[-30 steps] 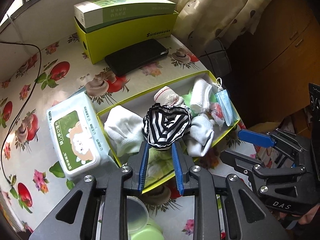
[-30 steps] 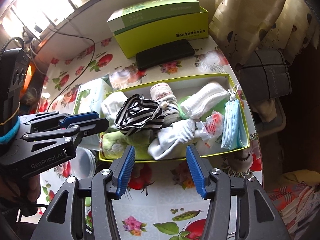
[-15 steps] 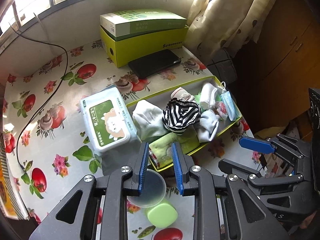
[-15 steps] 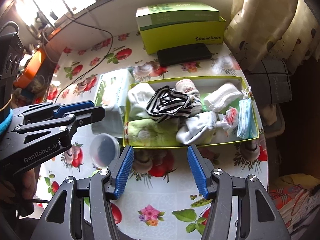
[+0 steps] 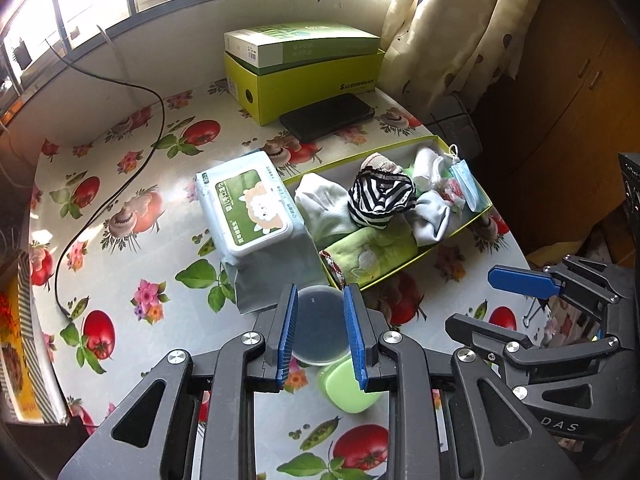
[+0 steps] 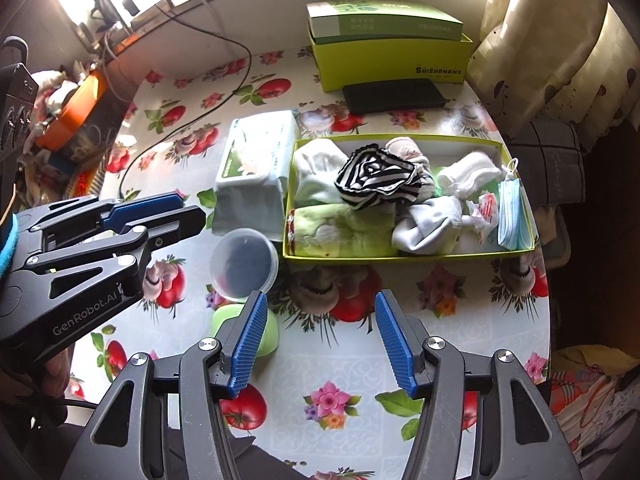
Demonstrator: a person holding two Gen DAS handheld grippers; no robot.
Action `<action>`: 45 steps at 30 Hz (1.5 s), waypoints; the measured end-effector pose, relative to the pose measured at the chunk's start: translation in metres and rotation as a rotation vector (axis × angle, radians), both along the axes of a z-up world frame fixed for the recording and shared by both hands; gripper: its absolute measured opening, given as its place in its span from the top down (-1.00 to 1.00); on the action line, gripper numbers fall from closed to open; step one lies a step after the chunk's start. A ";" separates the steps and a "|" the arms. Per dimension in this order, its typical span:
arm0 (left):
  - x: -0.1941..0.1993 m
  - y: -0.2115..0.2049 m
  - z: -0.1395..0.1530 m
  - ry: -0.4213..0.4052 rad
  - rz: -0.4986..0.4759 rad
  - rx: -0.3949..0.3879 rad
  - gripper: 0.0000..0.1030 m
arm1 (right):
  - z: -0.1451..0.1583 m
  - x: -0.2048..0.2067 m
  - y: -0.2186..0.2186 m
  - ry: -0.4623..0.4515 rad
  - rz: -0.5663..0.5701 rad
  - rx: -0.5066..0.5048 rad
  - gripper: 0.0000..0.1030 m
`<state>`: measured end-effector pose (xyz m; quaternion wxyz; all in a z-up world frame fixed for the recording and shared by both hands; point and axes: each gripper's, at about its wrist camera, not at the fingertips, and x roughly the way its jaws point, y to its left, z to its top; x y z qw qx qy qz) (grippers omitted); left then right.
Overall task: Organize soft objects
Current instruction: 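Withdraw the left tool from the tray and bring the right tool over it, then press the striped cloth flat in the tray with the right tool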
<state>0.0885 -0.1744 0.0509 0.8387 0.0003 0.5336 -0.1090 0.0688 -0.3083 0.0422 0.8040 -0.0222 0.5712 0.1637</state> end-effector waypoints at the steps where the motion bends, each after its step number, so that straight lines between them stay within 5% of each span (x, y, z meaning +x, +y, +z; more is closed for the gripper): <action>1: -0.003 0.001 0.000 -0.002 0.000 0.000 0.52 | 0.000 -0.002 0.001 -0.001 0.001 -0.001 -0.09; 31: -0.015 0.006 -0.012 0.039 0.023 0.005 0.52 | -0.005 -0.016 0.003 0.000 0.006 0.003 -0.09; 37: -0.005 0.010 -0.017 0.074 0.041 -0.005 0.52 | -0.015 0.018 -0.016 -0.013 -0.008 0.032 -0.08; 41: 0.002 0.014 -0.020 0.096 0.068 -0.005 0.52 | -0.031 0.053 -0.021 -0.002 -0.031 0.042 0.19; 45: 0.011 0.021 -0.021 0.108 0.101 -0.007 0.52 | -0.041 0.090 -0.023 -0.031 -0.055 0.048 0.22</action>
